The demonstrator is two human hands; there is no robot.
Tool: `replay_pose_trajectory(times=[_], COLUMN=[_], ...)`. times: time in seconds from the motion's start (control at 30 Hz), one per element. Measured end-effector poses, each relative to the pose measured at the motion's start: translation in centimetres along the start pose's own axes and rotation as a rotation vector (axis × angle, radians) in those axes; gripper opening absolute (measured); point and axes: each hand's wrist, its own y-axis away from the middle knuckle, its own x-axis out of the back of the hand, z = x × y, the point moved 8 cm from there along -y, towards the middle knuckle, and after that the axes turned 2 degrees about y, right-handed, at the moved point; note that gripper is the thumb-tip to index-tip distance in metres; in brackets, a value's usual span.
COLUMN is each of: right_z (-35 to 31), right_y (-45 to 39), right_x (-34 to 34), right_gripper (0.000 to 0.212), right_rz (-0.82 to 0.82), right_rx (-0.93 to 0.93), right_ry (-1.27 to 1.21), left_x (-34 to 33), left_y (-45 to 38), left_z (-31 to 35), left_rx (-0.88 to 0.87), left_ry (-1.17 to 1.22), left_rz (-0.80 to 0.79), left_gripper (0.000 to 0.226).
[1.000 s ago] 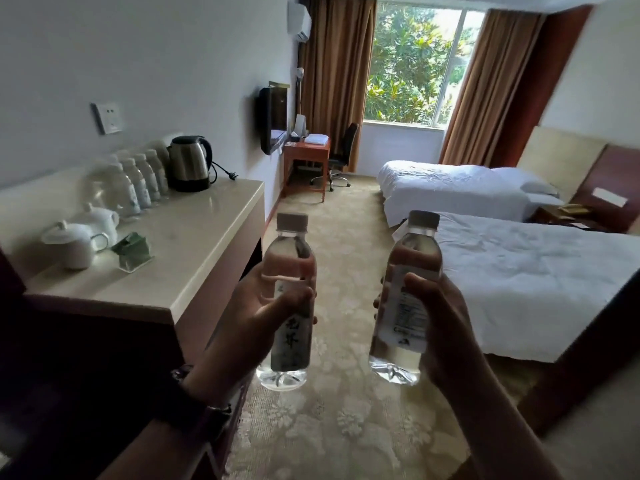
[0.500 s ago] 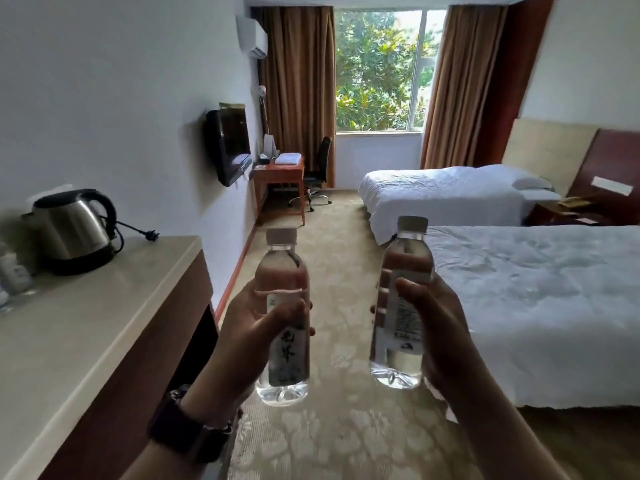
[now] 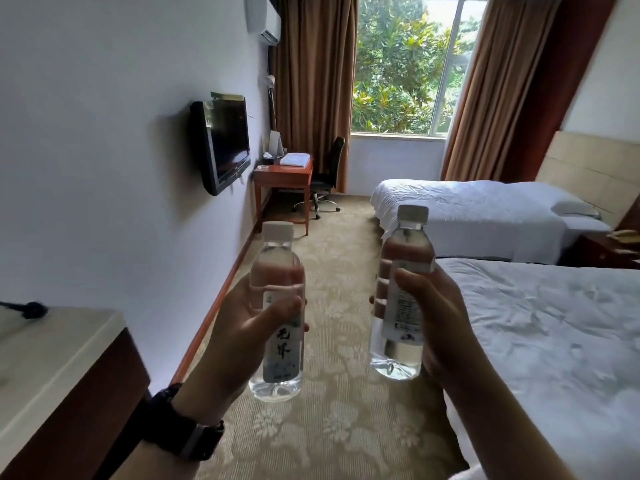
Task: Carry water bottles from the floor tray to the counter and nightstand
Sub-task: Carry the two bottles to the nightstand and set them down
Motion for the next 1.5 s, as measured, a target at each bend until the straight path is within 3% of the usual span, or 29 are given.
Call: replay_pose_trajectory(times=[0.2, 0.43, 0.6, 0.73, 0.83, 1.0, 1.27, 1.5], right_z=[5.5, 7.8, 12.7, 18.3, 21.3, 23.9, 31.0, 37.8], right_y=[-18.1, -36.5, -49.4, -61.1, -70.4, -84.2, -105.4, -123.7], right_x=[-0.5, 1.8, 4.3, 6.8, 8.2, 8.6, 7.6, 8.3], right_gripper=[0.062, 0.044, 0.062, 0.047, 0.055, 0.039, 0.057, 0.064], right_rz=[0.043, 0.072, 0.092, 0.074, 0.048, 0.019, 0.006, 0.110], right_rx=[0.011, 0.049, 0.086, 0.070, 0.050, 0.038, 0.024, -0.009], right_ry=[-0.001, 0.026, 0.013, -0.033, -0.034, -0.014, -0.021, -0.027], left_x=[0.9, -1.6, -3.7, -5.2, -6.3, -7.1, -4.8, -4.4], left_y=[-19.3, -39.6, -52.7, -64.1, -72.8, -85.3, -105.9, -126.3], left_z=[-6.4, -9.4, -14.7, -19.6, -22.2, -25.6, -33.3, -40.1], left_rx=[0.012, -0.041, -0.043, -0.056, -0.064, -0.059, -0.044, -0.050], left_ry=[0.059, 0.046, 0.052, 0.035, 0.034, 0.009, 0.004, 0.101], left_rz=[-0.015, -0.101, -0.107, -0.077, -0.044, -0.037, -0.017, -0.076], left_gripper=[0.044, 0.047, 0.036, 0.042, 0.034, 0.036, 0.047, 0.050])
